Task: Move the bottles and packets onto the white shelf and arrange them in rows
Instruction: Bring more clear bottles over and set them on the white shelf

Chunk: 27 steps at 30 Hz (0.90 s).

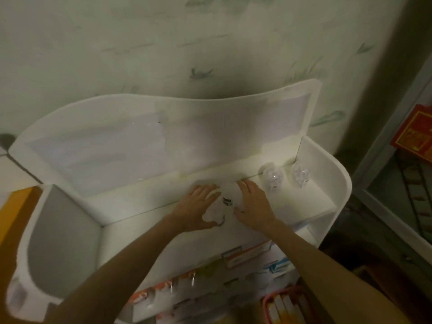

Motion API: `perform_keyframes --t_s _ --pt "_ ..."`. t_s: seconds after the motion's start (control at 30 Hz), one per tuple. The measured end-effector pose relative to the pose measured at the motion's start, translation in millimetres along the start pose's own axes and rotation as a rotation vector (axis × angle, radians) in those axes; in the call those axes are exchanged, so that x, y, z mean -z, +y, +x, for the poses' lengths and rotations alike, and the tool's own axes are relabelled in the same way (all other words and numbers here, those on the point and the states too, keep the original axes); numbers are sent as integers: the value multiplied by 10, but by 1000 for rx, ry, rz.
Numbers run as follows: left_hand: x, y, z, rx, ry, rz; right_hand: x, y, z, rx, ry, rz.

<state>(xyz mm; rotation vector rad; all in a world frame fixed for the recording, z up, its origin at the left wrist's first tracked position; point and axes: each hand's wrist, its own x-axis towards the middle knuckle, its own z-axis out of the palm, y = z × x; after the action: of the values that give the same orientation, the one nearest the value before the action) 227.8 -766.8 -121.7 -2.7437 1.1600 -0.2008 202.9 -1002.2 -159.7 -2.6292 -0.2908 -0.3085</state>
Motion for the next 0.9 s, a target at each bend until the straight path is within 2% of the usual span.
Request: perform_keyframes --t_s 0.2,0.33,0.4,0.53,0.7,0.83,0.9 --pt "221 -142 -210 87 108 48 168 -439 382 -23 241 236" --pt "670 -370 -445 189 360 52 241 -927 542 106 364 273" --pt "902 -524 -632 268 412 48 221 -1226 596 159 383 272" --pt "1176 -858 -1247 453 403 10 120 -1931 582 243 402 315" --pt "1538 -1267 -2483 647 395 41 -41 -2979 276 314 442 355" --pt "1638 -1458 -3502 964 373 -133 -148 -3873 23 224 432 404" --pt "1612 -1529 -4091 1027 328 -116 -208 -4386 -130 216 405 443"
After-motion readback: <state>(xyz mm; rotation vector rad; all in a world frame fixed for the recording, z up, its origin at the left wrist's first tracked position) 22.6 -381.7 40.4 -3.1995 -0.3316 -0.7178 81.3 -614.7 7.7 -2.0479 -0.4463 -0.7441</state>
